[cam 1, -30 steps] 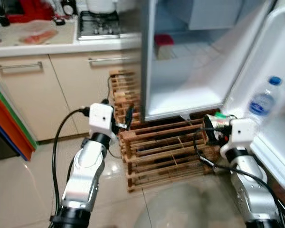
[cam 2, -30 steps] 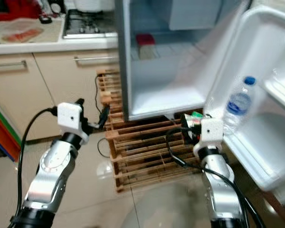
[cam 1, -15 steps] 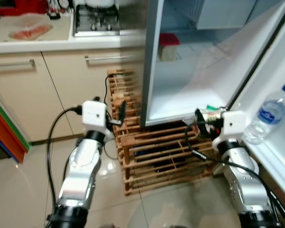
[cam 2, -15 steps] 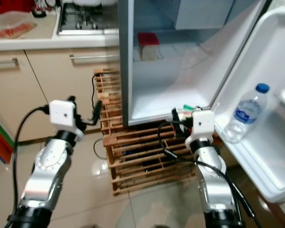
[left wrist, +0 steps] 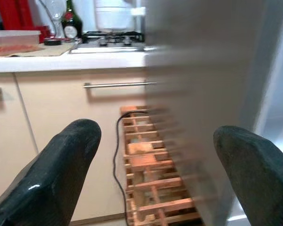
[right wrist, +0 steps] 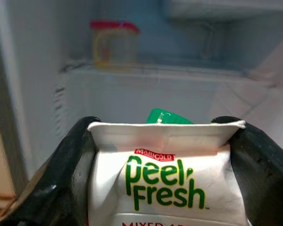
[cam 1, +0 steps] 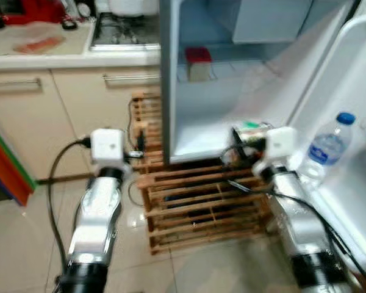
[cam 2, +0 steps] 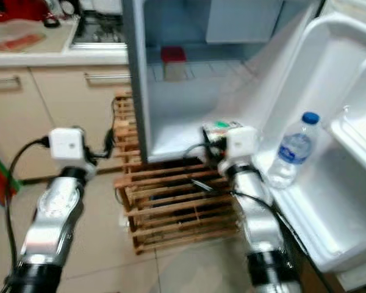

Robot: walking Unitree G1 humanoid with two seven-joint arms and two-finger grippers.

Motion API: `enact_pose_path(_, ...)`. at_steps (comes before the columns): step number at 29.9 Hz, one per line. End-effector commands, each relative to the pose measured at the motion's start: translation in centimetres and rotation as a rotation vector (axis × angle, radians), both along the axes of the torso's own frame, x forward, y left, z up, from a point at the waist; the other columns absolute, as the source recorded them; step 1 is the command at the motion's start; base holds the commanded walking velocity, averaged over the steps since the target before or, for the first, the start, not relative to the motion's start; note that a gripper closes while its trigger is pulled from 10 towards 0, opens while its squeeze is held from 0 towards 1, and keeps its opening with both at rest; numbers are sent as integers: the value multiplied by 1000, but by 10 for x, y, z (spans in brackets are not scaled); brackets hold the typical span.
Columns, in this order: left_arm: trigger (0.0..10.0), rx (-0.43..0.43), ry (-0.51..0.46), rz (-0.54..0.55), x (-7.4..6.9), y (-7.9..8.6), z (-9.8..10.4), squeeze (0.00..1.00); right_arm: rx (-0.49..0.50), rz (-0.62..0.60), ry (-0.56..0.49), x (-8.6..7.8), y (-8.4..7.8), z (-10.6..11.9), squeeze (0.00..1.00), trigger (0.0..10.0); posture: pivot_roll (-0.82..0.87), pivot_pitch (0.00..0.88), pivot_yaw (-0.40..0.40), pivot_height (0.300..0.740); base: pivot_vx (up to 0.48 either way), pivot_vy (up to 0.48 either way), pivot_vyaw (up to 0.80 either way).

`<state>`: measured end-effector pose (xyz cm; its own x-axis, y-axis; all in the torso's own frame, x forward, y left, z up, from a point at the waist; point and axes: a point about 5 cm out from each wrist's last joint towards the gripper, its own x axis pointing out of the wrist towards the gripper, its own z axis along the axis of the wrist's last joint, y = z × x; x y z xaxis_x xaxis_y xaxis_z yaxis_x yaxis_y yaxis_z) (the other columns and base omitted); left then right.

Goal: Restocking fridge

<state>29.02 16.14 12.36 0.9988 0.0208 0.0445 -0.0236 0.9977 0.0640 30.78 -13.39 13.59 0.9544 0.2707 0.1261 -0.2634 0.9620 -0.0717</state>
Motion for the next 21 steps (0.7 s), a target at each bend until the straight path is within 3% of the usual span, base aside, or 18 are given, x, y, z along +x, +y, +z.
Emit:
enact_pose_path(1,10000,18,12,-28,1,-8,-2,0,-14,-11,15,3,-7,-3,0,10000,15,0,-26,740,0,0,0)
enact_pose_path(5,10000,32,33,-45,2,-6,-4,0,-8,-8,9,12,-4,1,0,10000,25,0,-25,740,0,0,0)
enact_pose_path(13,10000,43,51,-454,-1,-37,-2,0,5,-16,-42,49,12,22,0,10000,95,0,-22,740,0,0,0)
enact_pose_path(15,10000,121,63,-591,-9,-47,-7,0,-1,-18,-63,62,19,33,0,10000,136,26,-24,740,0,0,0)
enact_pose_path(16,10000,121,63,-591,-9,-47,-7,0,-1,-18,-63,62,19,33,0,10000,136,26,-24,740,0,0,0)
enact_pose_path(18,10000,198,64,-700,-20,-56,-11,0,-20,-15,-74,69,24,38,0,10000,157,43,-23,740,0,0,0)
enact_pose_path(21,10000,163,84,-754,-34,-61,-10,0,-50,-10,-109,74,33,46,0,10000,186,77,-19,740,0,0,0)
